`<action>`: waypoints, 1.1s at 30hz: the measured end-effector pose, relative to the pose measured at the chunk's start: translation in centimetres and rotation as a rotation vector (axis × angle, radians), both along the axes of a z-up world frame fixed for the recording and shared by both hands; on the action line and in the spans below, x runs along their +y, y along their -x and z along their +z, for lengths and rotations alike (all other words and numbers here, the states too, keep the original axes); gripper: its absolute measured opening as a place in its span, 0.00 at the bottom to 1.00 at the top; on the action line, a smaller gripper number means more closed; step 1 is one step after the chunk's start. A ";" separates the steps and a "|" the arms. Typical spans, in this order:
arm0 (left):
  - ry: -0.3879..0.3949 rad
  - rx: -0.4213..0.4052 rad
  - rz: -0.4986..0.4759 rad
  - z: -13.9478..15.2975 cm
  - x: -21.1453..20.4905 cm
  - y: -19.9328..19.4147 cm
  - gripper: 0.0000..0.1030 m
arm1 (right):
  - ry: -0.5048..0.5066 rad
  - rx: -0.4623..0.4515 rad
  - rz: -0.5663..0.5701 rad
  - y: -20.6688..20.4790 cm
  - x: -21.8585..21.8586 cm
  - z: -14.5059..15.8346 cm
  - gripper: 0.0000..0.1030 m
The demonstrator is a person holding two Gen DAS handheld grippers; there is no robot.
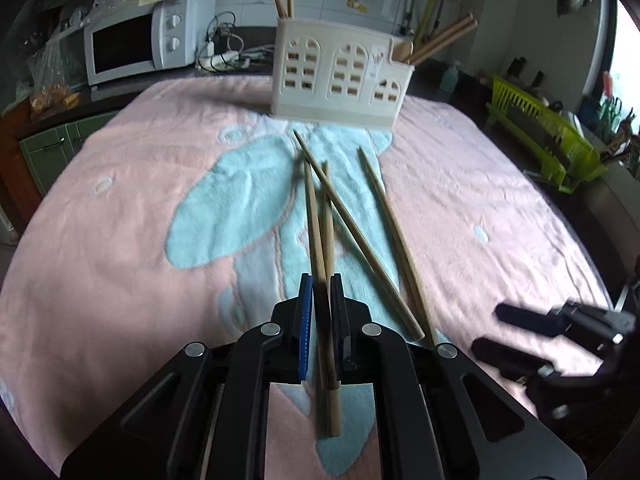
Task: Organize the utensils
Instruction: 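Grasp a chopstick with the left tool while the right tool grasps another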
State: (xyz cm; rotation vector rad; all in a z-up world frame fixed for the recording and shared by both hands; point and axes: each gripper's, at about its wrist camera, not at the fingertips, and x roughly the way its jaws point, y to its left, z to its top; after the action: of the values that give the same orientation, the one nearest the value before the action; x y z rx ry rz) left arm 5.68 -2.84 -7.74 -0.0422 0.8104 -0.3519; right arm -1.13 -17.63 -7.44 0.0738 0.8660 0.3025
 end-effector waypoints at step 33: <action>0.050 0.046 0.089 -1.2 4.4 0.5 0.38 | 0.018 0.008 0.052 -3.7 3.3 -0.1 0.21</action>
State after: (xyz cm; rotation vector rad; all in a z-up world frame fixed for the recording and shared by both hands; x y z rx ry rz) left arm 5.22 1.54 -8.94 -0.1329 0.8425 -0.2876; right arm 2.60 -14.30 -7.53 0.0355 0.8790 0.3435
